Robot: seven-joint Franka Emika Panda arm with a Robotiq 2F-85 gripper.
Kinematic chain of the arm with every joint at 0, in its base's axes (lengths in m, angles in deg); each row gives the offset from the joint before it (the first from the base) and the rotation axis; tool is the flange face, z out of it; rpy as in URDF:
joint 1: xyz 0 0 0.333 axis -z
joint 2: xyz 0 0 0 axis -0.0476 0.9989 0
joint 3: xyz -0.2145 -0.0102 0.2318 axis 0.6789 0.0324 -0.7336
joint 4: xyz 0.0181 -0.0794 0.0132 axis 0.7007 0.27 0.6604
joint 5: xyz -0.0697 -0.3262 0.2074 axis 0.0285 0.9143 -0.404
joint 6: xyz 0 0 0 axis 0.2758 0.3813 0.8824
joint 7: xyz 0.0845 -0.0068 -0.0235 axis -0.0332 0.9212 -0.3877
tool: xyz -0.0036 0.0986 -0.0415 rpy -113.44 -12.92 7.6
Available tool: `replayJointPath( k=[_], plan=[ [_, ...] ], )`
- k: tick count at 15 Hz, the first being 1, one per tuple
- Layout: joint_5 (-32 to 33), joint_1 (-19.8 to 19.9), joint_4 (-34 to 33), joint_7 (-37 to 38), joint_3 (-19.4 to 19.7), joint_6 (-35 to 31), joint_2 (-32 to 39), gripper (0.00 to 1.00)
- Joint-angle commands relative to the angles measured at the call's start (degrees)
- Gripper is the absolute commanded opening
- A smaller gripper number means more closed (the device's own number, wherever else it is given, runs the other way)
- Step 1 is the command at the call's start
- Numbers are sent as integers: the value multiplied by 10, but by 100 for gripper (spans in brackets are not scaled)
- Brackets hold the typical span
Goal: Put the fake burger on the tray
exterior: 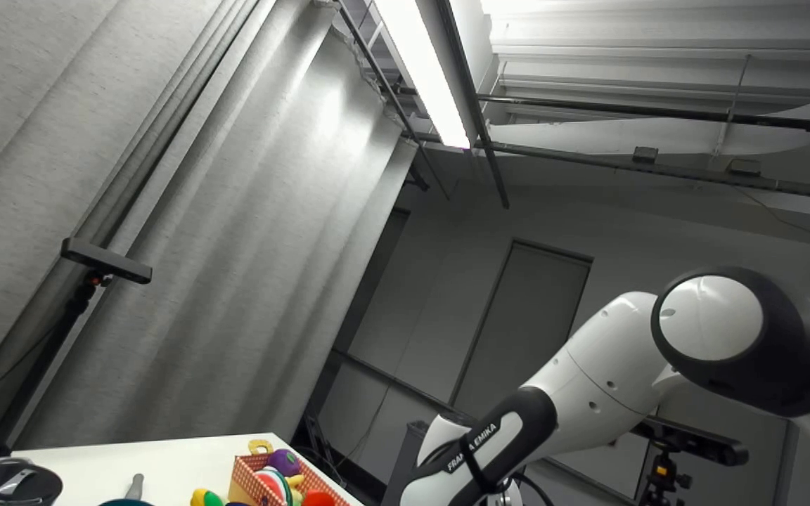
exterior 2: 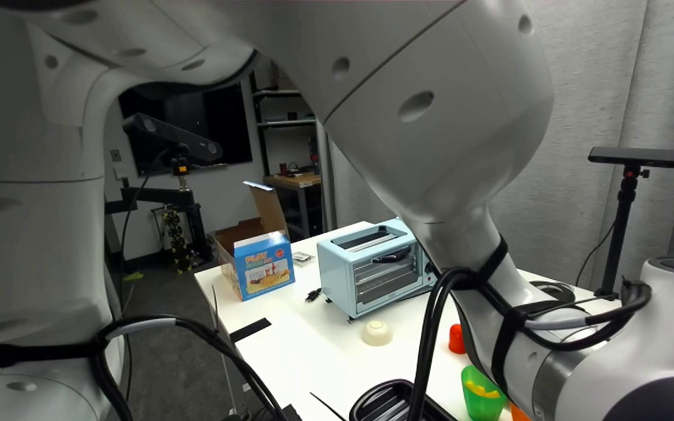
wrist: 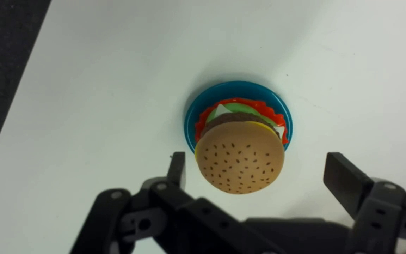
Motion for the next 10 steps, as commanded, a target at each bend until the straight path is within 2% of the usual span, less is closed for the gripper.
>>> replayJointPath(
  k=[1, 10],
  plan=[
    [-11, -19, -19, 12, 17, -33, 34, 100],
    [-34, -37, -48, 12, 40, -51, 81, 100]
  ],
)
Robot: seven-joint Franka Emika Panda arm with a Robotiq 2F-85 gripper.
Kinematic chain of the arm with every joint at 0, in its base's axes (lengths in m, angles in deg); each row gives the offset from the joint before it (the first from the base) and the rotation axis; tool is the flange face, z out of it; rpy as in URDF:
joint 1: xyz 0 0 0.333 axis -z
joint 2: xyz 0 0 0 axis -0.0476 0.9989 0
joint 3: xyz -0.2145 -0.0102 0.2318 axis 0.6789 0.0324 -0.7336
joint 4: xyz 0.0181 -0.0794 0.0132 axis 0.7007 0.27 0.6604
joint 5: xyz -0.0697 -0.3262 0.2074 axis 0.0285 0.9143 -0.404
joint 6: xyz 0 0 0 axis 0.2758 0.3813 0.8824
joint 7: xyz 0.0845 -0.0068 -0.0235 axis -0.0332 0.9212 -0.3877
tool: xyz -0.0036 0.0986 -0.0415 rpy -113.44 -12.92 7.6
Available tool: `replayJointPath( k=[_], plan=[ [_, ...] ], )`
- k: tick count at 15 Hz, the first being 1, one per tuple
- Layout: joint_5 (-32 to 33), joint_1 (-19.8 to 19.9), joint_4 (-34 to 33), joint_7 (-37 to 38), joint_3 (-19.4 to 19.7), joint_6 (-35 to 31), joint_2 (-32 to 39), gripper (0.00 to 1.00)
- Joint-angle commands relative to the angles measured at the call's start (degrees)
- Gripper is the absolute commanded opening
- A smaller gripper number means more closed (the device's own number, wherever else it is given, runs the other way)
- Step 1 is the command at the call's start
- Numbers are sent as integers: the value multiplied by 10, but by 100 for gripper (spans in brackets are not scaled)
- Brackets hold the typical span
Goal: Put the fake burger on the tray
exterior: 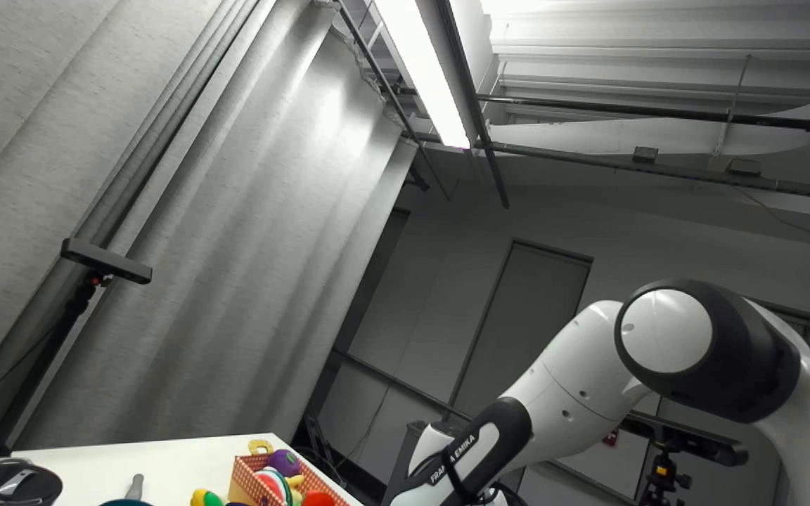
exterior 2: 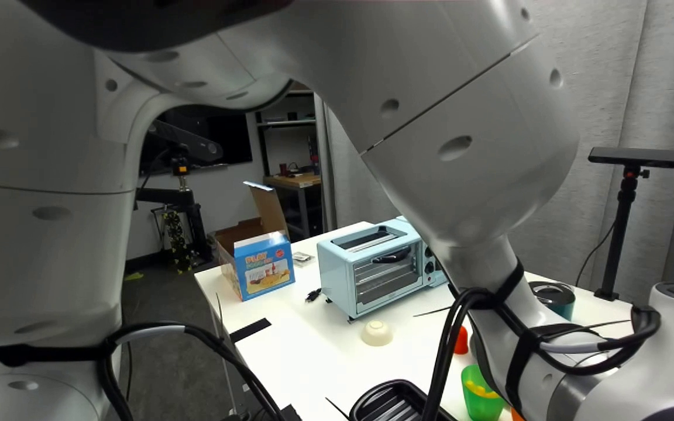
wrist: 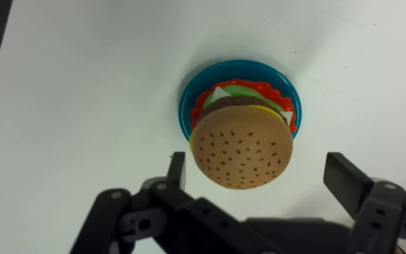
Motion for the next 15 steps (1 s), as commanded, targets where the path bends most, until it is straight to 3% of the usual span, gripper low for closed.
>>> replayJointPath(
  k=[1, 14, 15],
  plan=[
    [-17, -18, -23, 9, 21, -19, 33, 100],
    [-26, -37, -26, 8, 43, -19, 64, 100],
    [-27, -38, -27, 7, 43, -19, 65, 79]
  ],
)
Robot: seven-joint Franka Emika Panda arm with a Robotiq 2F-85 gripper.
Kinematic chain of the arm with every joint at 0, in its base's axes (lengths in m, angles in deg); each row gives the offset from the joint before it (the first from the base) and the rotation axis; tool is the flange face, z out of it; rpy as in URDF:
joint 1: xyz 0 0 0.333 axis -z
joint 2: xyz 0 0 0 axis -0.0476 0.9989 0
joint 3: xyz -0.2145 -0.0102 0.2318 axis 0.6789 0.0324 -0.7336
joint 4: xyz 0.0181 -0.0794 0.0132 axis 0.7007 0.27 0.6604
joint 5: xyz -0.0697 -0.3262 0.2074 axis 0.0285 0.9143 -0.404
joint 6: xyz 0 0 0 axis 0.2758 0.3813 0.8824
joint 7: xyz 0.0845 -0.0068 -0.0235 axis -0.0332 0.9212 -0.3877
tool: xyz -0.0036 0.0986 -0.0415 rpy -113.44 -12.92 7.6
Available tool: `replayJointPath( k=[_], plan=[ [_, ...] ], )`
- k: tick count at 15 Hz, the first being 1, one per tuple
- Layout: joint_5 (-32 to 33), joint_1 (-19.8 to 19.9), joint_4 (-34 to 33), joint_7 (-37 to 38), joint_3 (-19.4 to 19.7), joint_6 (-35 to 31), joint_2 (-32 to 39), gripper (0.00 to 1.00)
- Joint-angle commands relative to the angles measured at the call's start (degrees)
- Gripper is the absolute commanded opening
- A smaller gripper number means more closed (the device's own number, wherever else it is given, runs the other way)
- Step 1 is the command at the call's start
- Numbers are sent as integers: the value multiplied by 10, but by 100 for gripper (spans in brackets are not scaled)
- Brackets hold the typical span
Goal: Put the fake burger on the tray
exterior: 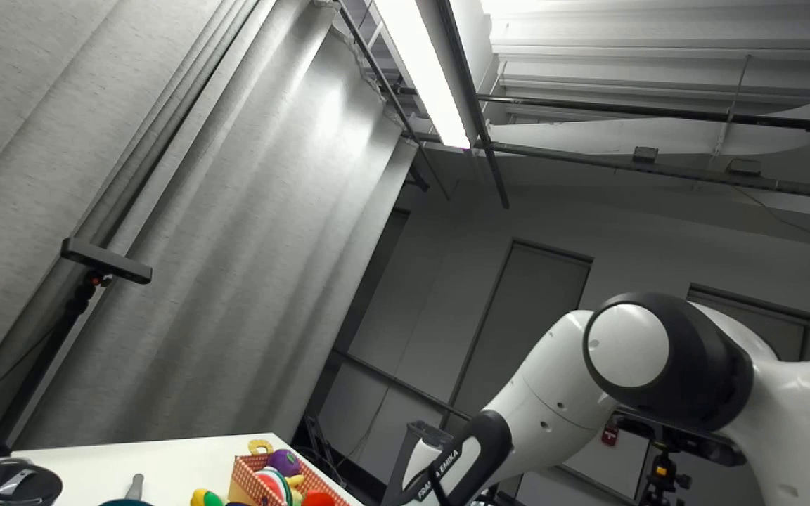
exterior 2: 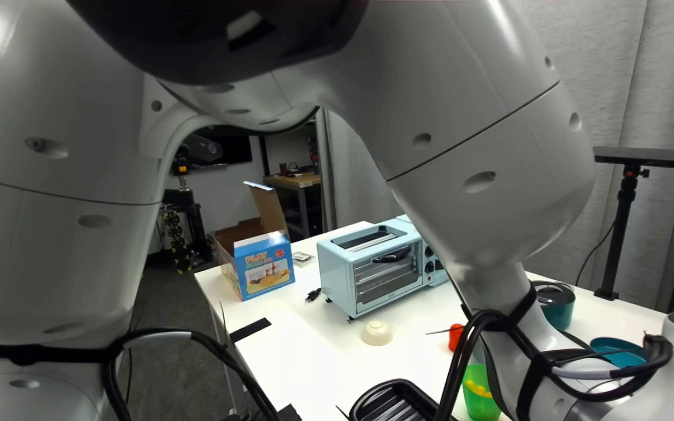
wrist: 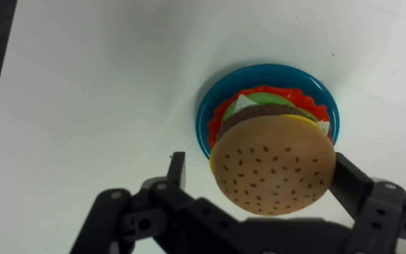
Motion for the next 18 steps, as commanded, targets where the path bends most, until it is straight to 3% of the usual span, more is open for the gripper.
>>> replayJointPath(
  k=[1, 4, 10, 18],
  plan=[
    [-12, -16, -6, 6, 14, -18, 15, 72],
    [-12, -19, -8, 6, 16, -19, 15, 52],
    [-10, -28, -7, 3, 17, -5, -5, 52],
    [-12, -49, -25, -5, -10, 6, -62, 52]
  ],
)
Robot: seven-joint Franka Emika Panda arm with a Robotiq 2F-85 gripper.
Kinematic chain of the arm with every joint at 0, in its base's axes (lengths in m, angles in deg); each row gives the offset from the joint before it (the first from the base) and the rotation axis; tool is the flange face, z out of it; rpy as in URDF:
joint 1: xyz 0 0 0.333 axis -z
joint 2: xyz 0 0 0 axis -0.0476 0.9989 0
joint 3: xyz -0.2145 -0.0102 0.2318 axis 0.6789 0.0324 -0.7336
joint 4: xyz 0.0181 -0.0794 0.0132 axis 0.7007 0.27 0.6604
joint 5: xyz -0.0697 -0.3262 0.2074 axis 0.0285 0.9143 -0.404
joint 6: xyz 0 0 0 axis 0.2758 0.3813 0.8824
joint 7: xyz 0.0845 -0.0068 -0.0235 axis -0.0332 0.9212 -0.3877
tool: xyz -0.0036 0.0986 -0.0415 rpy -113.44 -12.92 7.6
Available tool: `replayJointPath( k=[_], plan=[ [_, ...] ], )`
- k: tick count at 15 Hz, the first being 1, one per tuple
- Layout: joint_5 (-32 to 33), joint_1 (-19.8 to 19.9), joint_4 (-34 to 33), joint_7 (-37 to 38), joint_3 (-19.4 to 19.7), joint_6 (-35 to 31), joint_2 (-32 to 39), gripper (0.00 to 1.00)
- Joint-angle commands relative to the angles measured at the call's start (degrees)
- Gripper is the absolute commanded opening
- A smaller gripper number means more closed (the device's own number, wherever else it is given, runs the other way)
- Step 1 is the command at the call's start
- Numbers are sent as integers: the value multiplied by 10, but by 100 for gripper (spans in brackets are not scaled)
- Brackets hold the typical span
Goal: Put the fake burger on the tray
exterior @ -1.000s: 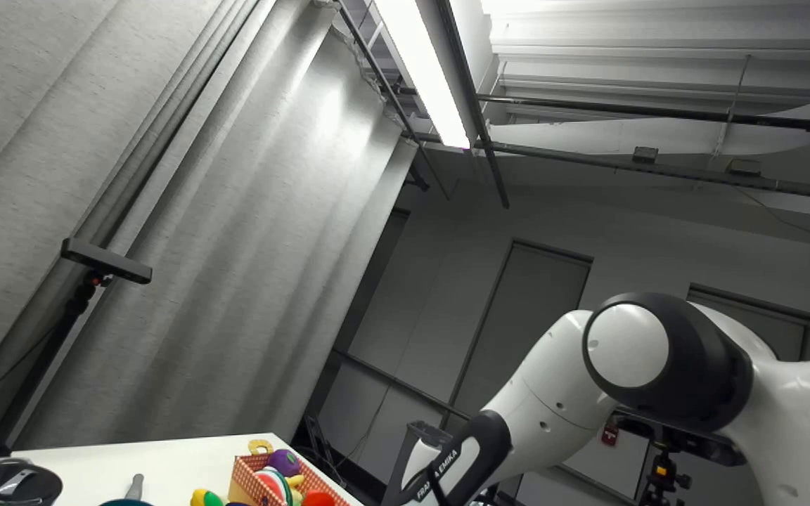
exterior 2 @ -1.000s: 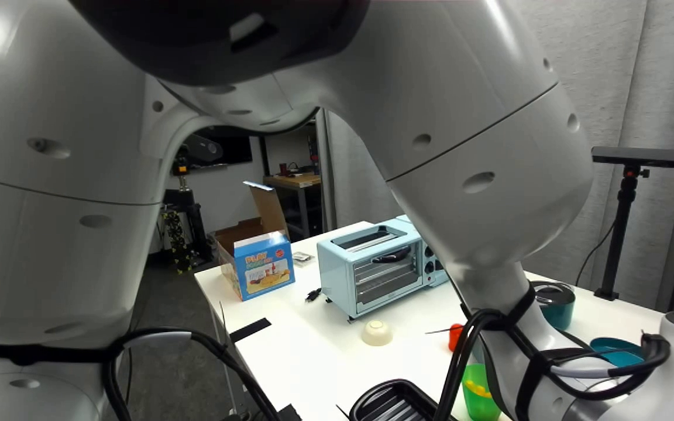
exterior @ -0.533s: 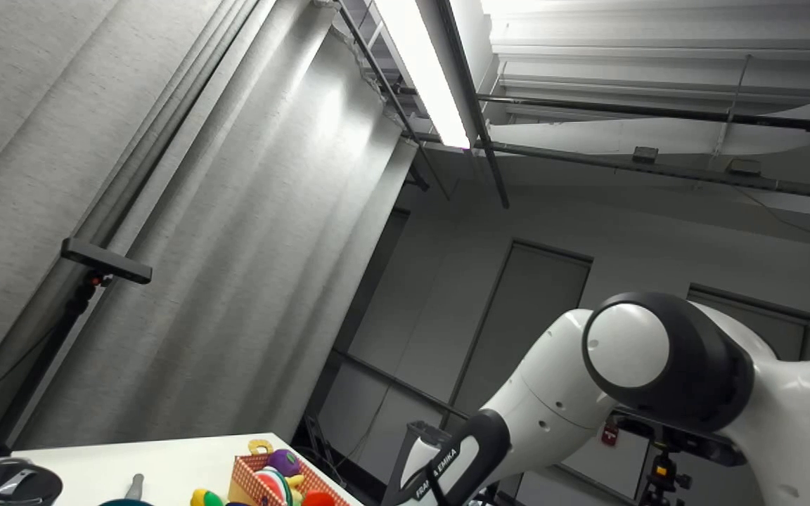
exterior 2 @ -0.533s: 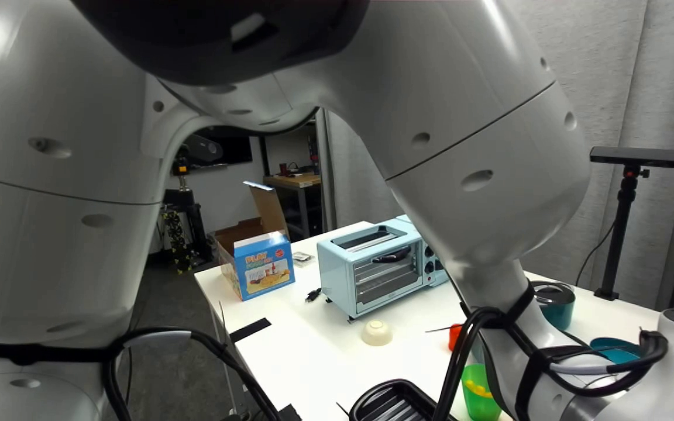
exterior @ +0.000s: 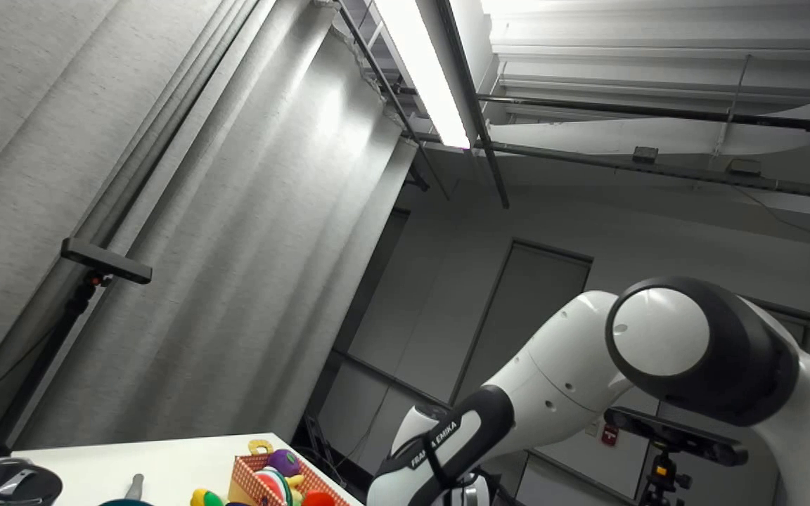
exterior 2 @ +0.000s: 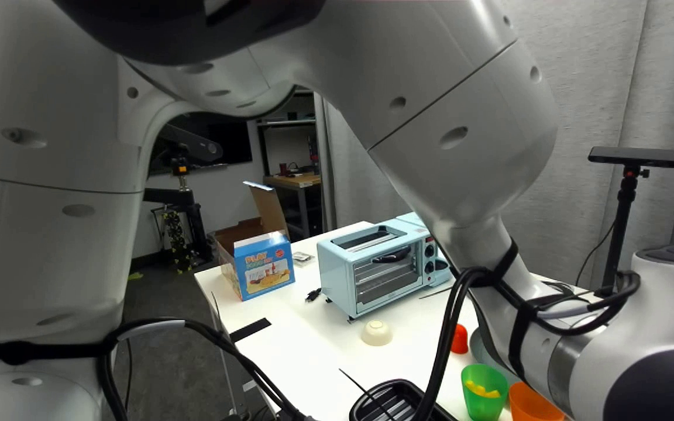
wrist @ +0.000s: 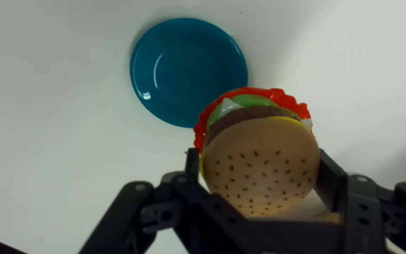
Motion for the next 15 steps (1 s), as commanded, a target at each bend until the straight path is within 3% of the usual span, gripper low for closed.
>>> replayJointPath(
  k=[1, 8, 15],
  plan=[
    [-9, -13, -11, -3, -12, 8, -27, 52],
    [-14, -45, -46, 18, -53, 29, -22, 52],
    [-2, -97, -84, 71, -70, 48, 15, 52]
  ],
)
